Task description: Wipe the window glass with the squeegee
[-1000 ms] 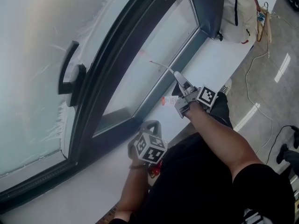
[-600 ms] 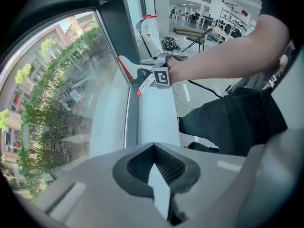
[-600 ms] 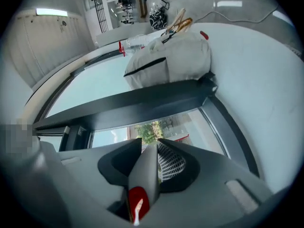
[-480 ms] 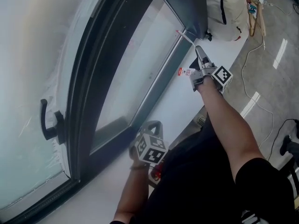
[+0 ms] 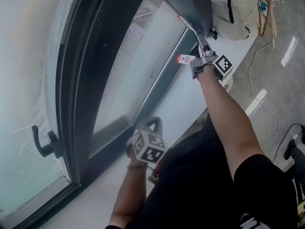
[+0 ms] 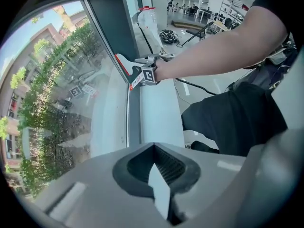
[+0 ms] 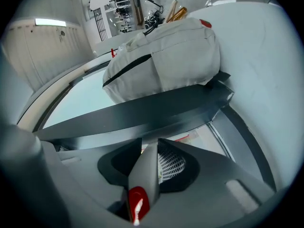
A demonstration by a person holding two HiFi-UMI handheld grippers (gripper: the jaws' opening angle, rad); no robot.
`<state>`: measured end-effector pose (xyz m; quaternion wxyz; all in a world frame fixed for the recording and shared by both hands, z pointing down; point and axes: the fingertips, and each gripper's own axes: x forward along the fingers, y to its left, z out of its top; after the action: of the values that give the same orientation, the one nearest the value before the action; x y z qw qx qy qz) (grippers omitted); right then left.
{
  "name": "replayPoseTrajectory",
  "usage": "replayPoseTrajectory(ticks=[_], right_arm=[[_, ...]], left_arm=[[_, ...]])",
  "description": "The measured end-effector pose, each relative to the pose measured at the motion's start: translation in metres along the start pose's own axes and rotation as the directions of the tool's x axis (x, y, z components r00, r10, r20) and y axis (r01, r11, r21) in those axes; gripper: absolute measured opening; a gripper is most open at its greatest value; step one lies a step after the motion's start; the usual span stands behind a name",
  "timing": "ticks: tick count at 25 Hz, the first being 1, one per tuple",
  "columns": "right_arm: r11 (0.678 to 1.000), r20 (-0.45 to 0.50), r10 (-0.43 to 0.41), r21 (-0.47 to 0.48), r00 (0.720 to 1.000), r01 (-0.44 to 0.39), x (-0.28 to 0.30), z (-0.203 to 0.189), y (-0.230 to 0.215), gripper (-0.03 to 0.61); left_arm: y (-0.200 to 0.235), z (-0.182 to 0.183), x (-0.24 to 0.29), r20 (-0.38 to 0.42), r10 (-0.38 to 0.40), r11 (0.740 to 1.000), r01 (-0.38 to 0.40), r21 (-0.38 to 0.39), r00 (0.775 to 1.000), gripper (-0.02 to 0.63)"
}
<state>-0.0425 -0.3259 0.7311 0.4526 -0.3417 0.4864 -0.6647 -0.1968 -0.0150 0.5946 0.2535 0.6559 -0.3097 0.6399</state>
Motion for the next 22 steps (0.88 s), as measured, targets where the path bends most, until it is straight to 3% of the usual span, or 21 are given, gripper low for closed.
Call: replayPoseTrajectory(ticks=[8, 22], right_arm=[[0.997, -0.024, 0.074, 0.015, 0.997, -0.074, 0.016, 0.003, -0.004, 0.13], [0.994, -0.089, 0.111, 0.012, 0.99, -0.11, 0.009, -0.005, -0.005, 0.129]], left_arm=[[0.0, -0.002, 0.009, -0.023, -0.003, 1.0, 0.003, -0.014, 1.0, 0.0], [-0.008, 0.0, 0.016, -0.012, -0.022, 1.0, 0.021, -0.016, 1.0, 0.0]])
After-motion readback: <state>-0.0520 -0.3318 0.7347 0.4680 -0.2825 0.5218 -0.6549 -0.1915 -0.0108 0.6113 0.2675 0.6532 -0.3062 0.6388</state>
